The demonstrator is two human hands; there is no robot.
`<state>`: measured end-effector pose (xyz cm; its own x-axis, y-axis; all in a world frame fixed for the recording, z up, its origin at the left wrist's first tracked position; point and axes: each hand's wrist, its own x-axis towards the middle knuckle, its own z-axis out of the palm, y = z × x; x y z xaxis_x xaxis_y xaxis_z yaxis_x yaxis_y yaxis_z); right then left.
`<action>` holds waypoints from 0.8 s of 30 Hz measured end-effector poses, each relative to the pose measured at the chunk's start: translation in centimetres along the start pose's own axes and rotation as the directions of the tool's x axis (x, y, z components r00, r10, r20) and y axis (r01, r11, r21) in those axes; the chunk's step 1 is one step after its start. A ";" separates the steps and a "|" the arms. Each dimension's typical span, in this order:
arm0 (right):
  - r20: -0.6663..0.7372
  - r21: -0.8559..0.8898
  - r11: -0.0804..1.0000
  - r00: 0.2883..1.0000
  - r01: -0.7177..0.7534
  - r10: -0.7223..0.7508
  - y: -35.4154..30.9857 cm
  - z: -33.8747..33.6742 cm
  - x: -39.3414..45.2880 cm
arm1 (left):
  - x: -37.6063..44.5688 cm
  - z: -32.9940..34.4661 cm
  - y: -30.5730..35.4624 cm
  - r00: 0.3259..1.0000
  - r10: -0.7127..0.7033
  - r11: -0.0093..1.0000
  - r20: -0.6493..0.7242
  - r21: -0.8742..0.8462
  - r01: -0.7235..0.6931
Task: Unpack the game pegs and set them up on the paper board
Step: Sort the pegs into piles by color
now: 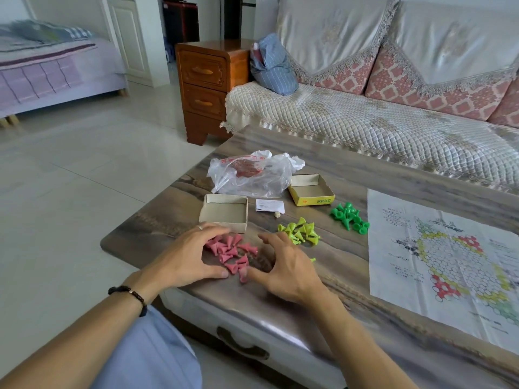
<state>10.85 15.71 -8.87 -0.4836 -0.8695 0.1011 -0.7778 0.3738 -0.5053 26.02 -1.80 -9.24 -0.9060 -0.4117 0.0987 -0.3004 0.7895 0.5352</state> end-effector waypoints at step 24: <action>-0.108 -0.274 0.937 0.962 0.214 -0.251 -0.6 3.5 3.5 | 2.1 2.5 -1.0 0.980 0.069 0.986 -0.188 -0.139 -0.096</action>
<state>11.05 11.29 -11.23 -0.3128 -0.8955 0.3167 -0.9429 0.2527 -0.2168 23.69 -2.28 -11.70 -0.8522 -0.4344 0.2916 -0.1674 0.7545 0.6346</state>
